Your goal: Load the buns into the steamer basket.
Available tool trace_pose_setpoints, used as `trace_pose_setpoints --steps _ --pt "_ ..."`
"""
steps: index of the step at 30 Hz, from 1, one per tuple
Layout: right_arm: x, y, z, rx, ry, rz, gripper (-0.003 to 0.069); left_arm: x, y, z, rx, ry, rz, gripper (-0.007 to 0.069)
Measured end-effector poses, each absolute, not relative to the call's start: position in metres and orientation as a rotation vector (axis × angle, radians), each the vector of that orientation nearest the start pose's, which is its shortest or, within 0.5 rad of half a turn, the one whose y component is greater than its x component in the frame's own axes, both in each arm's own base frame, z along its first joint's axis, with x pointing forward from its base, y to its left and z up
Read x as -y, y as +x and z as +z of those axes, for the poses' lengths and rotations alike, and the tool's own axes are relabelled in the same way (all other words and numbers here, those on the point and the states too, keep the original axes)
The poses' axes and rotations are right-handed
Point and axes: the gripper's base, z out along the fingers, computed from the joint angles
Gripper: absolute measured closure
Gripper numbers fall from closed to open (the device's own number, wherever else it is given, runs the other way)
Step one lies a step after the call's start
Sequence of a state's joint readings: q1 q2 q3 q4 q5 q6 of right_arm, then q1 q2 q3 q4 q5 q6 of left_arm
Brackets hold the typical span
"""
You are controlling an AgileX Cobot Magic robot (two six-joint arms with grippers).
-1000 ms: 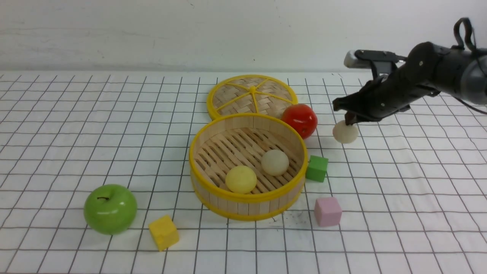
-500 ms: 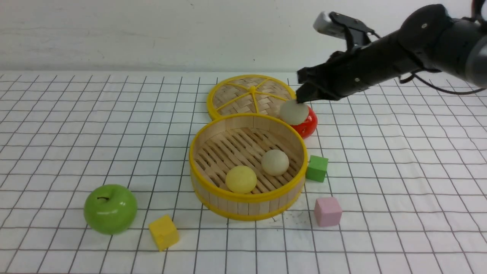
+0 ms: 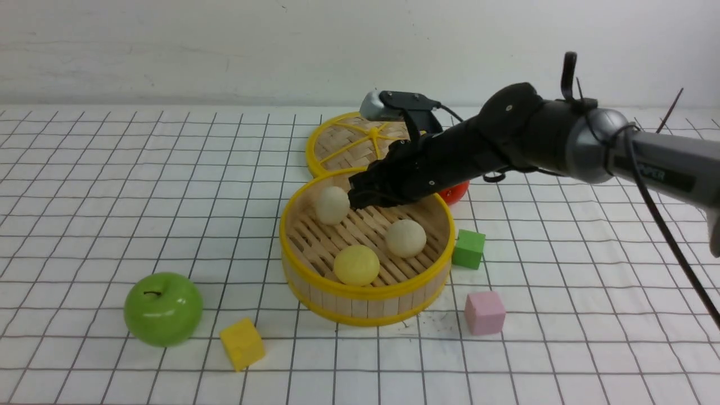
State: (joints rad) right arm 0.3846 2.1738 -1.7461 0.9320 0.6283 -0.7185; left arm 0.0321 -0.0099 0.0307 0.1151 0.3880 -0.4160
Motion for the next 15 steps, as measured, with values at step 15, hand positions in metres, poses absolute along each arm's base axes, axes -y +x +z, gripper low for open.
trace_pose_setpoints --steps 15 --pt "-0.145 0.4 0.333 -2.342 -0.623 0.461 0.0435 -0.006 0.052 0.169 -1.86 -0.351 -0.148 0.0501"
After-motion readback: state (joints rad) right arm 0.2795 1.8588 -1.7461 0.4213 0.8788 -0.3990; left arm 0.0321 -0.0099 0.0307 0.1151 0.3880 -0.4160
